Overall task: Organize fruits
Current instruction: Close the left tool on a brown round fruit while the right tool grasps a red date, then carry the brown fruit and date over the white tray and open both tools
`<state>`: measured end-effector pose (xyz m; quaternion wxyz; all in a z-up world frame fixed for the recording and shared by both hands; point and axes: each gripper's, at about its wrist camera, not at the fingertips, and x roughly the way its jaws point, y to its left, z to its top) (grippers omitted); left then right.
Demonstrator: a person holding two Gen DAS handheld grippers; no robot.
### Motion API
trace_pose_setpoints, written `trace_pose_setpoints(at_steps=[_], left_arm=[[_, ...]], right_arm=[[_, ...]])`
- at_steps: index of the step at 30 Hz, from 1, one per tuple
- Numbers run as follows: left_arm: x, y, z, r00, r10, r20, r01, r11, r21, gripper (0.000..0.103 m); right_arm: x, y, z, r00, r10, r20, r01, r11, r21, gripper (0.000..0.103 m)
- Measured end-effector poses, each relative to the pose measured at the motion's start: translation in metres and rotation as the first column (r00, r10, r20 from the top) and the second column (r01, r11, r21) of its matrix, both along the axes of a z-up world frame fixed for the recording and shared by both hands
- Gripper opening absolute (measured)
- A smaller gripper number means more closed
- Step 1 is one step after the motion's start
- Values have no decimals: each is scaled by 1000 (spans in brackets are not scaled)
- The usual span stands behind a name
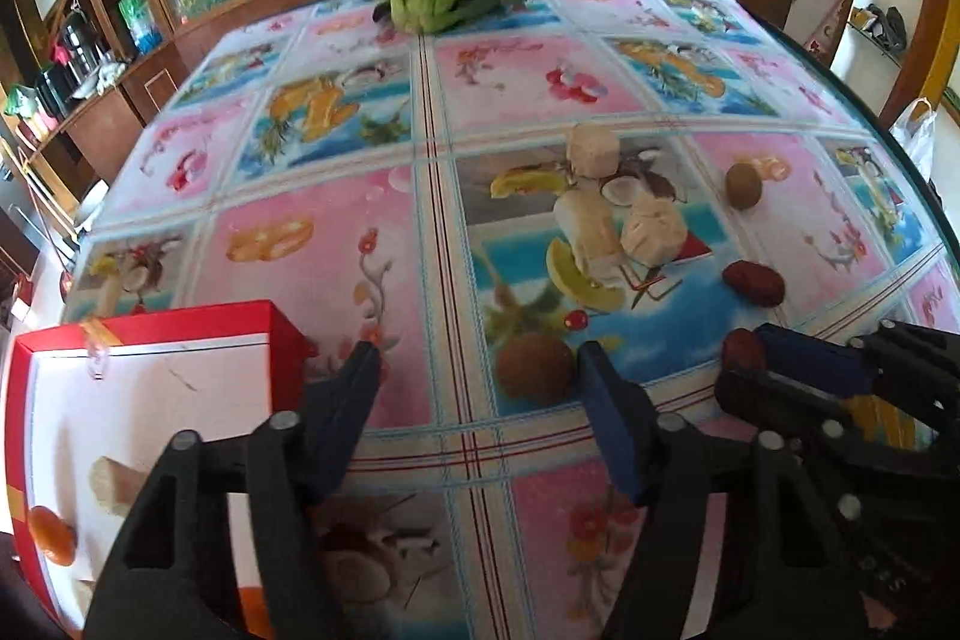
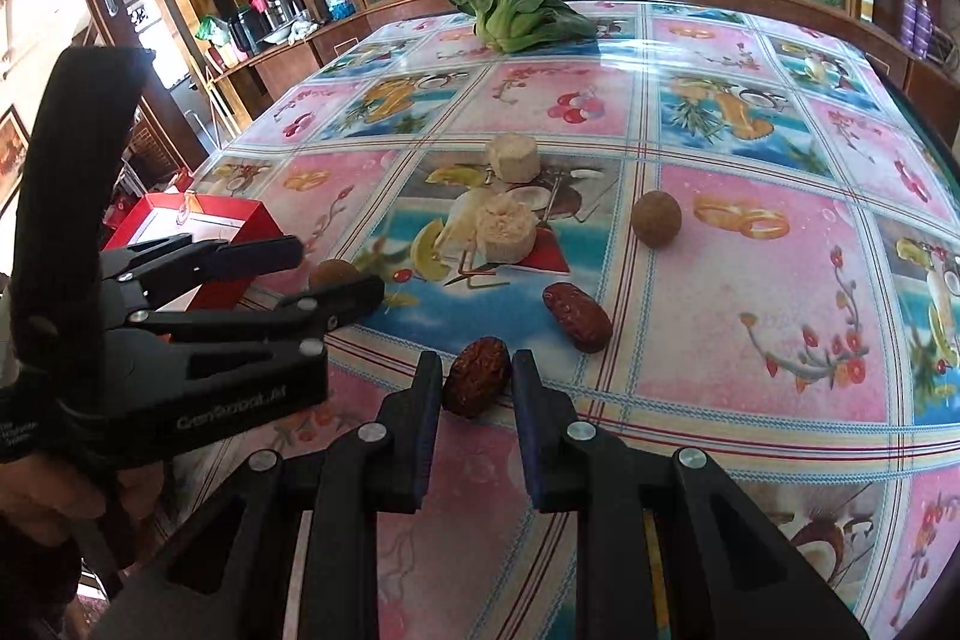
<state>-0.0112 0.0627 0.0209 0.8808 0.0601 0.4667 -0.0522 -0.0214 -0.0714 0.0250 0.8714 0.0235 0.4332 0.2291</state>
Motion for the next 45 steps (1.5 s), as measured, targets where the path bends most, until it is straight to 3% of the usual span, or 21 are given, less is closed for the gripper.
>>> trace_pose_setpoints(at_steps=[9,14,19,28,35,45], left_arm=[[-2,-11,0,999,-46,26,47,998,-35,28],[-9,-7,5,999,-43,21,45,996,-79,27],[-22,8,34,996,-29,90,38,994,-101,27],[-48,78,74,979,90,183,-66,989,-130,28],[-81,143,73,960,208,187,-186,974,-127,28],[-96,176,41,961,254,111,-241,964,-115,28]], right_arm=[[-1,4,0,1000,7,4,-7,1000,-3,22],[-3,17,8,999,28,23,-27,1000,-9,22],[-4,44,27,995,66,70,-65,998,-10,22],[-6,109,57,978,156,135,-157,988,-1,22],[-12,157,61,964,227,138,-229,974,-4,22],[-4,203,36,964,260,60,-258,965,-44,22]])
